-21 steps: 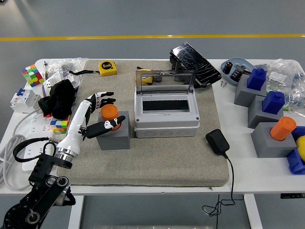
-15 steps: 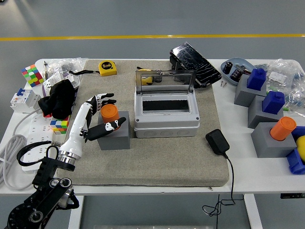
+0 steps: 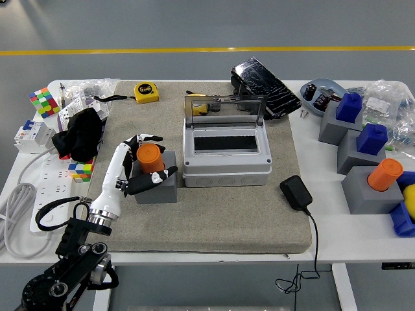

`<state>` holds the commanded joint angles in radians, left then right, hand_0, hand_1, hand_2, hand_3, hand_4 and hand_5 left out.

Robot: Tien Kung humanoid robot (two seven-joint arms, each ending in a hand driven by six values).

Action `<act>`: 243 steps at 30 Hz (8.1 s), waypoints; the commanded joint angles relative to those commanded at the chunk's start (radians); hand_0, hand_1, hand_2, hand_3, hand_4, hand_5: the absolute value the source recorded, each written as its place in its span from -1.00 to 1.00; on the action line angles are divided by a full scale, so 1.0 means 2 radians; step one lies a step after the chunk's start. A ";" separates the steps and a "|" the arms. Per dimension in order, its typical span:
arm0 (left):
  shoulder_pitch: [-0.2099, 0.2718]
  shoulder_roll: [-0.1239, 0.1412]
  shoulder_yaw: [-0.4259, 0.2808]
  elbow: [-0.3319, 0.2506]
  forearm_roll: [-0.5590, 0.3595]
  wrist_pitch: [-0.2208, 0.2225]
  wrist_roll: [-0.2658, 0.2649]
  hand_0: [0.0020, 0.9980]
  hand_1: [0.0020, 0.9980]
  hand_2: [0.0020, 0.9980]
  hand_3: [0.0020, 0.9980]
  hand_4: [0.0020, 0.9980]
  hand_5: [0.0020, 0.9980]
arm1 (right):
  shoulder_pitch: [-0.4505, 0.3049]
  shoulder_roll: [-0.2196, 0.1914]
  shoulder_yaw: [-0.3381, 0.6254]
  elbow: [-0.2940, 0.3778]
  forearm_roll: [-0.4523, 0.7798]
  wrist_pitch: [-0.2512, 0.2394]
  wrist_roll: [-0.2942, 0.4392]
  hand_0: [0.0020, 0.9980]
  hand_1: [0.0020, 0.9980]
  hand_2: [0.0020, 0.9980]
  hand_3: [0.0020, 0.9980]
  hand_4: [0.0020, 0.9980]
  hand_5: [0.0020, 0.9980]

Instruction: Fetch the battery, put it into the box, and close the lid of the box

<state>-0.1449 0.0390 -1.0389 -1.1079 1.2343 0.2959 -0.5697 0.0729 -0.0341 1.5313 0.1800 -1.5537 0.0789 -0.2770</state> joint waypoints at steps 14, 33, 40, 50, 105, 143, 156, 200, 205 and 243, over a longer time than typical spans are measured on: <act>-0.018 -0.011 0.024 0.029 -0.024 0.005 -0.008 -0.39 -0.35 -0.36 -0.18 1.00 -1.00 | 0.000 -0.001 0.000 0.000 -0.002 0.000 -0.001 0.28 0.33 0.35 0.21 0.99 0.17; -0.023 -0.005 0.023 0.005 0.011 0.007 0.015 -0.39 -0.37 -0.40 -0.20 0.64 -1.00 | 0.000 -0.002 -0.003 0.000 -0.005 0.001 -0.002 0.28 0.33 0.35 0.22 1.00 0.17; -0.025 0.000 0.014 -0.008 0.044 0.003 0.045 -0.38 -0.36 -0.41 -0.21 0.58 -1.00 | 0.000 -0.001 -0.002 0.000 -0.005 0.001 -0.002 0.28 0.33 0.35 0.22 1.00 0.18; -0.028 0.001 0.013 -0.013 0.054 -0.002 0.065 -0.39 -0.39 -0.42 -0.21 0.54 -1.00 | -0.002 -0.001 0.000 0.000 -0.005 0.001 -0.002 0.28 0.33 0.35 0.22 1.00 0.18; -0.295 -0.020 0.225 0.035 0.284 -0.049 0.273 -0.49 -0.62 -0.58 -0.14 0.65 -1.00 | 0.002 -0.004 -0.020 0.000 -0.004 0.003 -0.003 0.28 0.33 0.35 0.21 0.99 0.17; -0.238 -0.019 0.154 -0.056 0.276 -0.043 0.244 -0.27 0.18 0.24 0.45 1.00 -0.38 | -0.004 0.000 -0.019 0.000 0.004 0.001 -0.001 0.28 0.33 0.35 0.21 0.99 0.17; -0.147 0.062 0.093 -0.132 0.296 -0.051 0.260 -0.24 0.17 0.18 0.29 1.00 -0.39 | -0.008 0.000 -0.005 0.000 -0.005 0.000 -0.001 0.28 0.33 0.35 0.21 0.99 0.17; -0.199 -0.009 0.172 -0.084 0.274 -0.058 0.261 -0.23 0.15 0.16 0.26 1.00 -0.37 | -0.006 0.002 -0.025 0.000 0.020 -0.001 0.001 0.27 0.33 0.35 0.21 0.99 0.17; -0.189 0.005 0.155 -0.090 0.284 -0.061 0.265 -0.23 0.15 0.15 0.26 1.00 -0.36 | -0.005 0.002 -0.026 0.000 0.019 -0.001 0.002 0.28 0.33 0.35 0.21 0.99 0.17; -0.225 -0.020 0.182 -0.040 0.267 -0.063 0.260 -0.24 0.14 0.15 0.25 1.00 -0.34 | -0.005 0.001 -0.032 0.000 0.018 0.000 0.001 0.27 0.33 0.35 0.21 0.98 0.18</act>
<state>-0.5953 0.0000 -0.6741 -1.1870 1.7684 0.1692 -0.0496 0.0621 -0.0315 1.4665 0.1800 -1.5175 0.0796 -0.2749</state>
